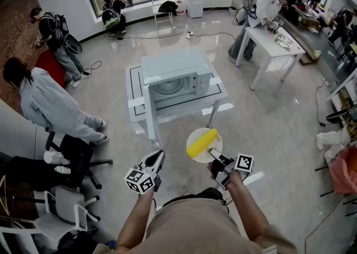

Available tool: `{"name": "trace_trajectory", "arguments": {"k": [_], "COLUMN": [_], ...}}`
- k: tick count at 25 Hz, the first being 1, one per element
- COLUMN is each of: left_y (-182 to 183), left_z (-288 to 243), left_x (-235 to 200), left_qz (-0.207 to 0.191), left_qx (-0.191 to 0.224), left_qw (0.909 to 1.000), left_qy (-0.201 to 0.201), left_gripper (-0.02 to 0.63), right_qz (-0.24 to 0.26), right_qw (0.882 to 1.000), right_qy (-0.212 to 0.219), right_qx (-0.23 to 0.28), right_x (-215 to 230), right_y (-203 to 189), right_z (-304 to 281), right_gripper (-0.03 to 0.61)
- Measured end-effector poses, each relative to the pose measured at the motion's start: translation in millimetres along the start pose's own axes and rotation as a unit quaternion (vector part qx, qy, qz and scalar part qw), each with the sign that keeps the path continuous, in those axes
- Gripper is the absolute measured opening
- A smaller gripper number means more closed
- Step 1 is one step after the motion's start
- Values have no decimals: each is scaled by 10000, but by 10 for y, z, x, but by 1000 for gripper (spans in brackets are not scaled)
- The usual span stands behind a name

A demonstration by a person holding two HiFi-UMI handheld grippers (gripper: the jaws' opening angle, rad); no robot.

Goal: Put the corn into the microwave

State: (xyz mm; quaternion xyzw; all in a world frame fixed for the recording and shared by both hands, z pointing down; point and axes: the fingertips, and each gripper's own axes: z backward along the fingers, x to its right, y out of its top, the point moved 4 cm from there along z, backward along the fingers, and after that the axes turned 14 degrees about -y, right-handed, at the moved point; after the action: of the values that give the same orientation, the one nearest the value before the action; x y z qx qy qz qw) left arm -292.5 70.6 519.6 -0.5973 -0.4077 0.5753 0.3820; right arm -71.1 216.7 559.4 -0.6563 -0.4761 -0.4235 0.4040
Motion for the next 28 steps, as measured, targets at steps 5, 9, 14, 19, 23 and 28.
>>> {"name": "trace_trajectory", "arguments": {"k": [5,9,14,19,23,28], "left_y": [37,40,31,19,29,5], "left_z": [24,39,30,-42,-125,-335], "left_x": [-26,-51,-67,-47,20,48], "left_qz": [3,5,-2,-43,-24,-94], "left_qx": [21,6,4,21,60,-17], "left_qw": [10000,10000,10000,10000,9999,9999], "left_qy": [-17,-27,0,33,81,86], "left_gripper": [2,2,2,2,2,2], "right_qz": [9,4,28,-170,-140,-1], "right_qw": [10000,10000,10000,9997,9997,9993], "right_qy": [24,15,57,144,149,262], "right_qx": [12,-1,-34,-83,-132,-248], "right_x": [-28,-29,-10,26,42,73], "right_y": [-22,-40,-22,79,208,394], "right_z": [-53,-106,-128,-100,-22,-2], "right_gripper": [26,26,26,28,28,28]}}
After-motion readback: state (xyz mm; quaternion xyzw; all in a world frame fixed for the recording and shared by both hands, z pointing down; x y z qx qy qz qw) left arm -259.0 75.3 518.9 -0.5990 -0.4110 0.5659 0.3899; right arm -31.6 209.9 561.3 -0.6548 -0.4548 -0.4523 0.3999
